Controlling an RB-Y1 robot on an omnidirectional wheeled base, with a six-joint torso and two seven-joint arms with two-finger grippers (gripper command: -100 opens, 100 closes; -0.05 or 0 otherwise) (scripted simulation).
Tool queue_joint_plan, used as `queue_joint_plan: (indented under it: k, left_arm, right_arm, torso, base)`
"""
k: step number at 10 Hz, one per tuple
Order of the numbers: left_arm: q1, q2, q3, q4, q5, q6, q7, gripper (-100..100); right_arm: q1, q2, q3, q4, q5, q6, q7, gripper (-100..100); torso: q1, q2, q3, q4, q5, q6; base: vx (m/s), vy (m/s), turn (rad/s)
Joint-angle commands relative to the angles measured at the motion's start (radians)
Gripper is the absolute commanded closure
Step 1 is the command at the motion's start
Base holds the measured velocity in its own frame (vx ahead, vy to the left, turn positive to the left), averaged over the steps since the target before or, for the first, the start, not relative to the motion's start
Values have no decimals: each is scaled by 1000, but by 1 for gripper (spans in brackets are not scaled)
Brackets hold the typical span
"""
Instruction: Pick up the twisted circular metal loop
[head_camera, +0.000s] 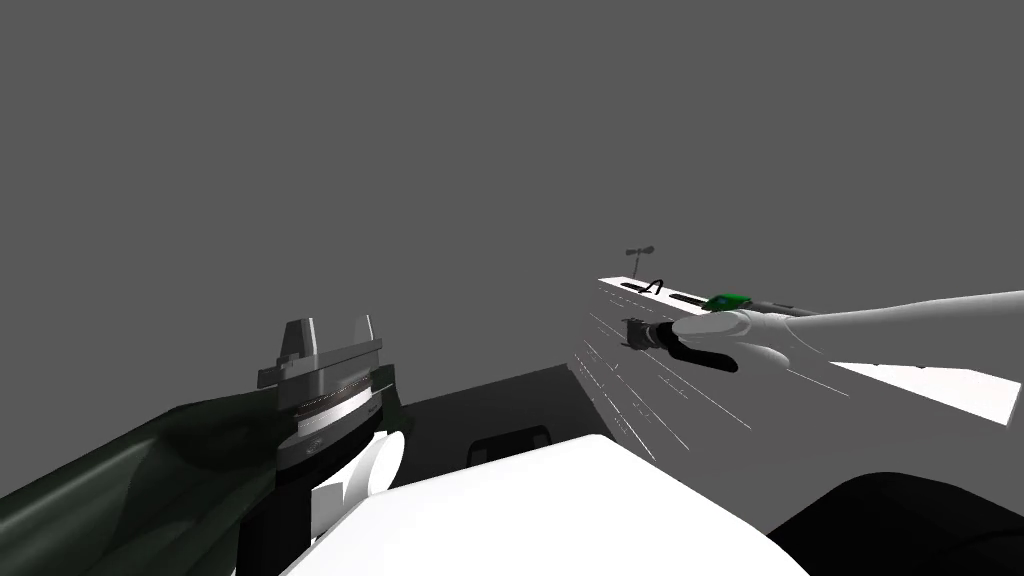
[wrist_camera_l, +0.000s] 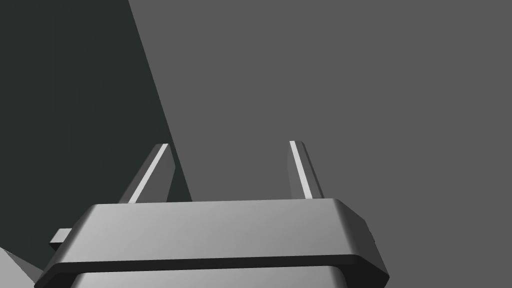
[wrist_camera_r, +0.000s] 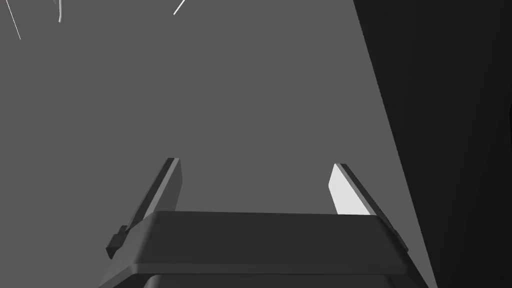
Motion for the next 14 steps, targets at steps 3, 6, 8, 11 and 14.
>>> queue_joint_plan:
  k: [3,6,8,11,14]
  left_arm:
    - [0,0,0,0,0,0,0,0]
    - [0,0,0,0,0,0,0,0]
    - [0,0,0,0,0,0,0,0]
    - [0,0,0,0,0,0,0,0]
    - [0,0,0,0,0,0,0,0]
  right_arm:
    - [5,-86,24,85,68,65,43,-100]
    - [12,-157,45,159,127,115,84,-100]
    - [18,-184,56,193,154,137,103,-100]
    - [33,-223,78,254,203,174,137,-100]
    - [53,-243,100,300,240,200,164,-100]
  torso:
    - [-1,1,1,0,0,0]
    - [-3,2,1,1,-1,1]
    - [-3,0,0,0,-1,1]
    - [-7,1,1,1,-2,1]
    - [-8,-2,-1,0,-2,1]
  base:
    - [-68,-47,198]
    - [-75,-77,208]
    - [-50,-76,124]
    - [-69,-129,154]
    - [-38,-140,99]
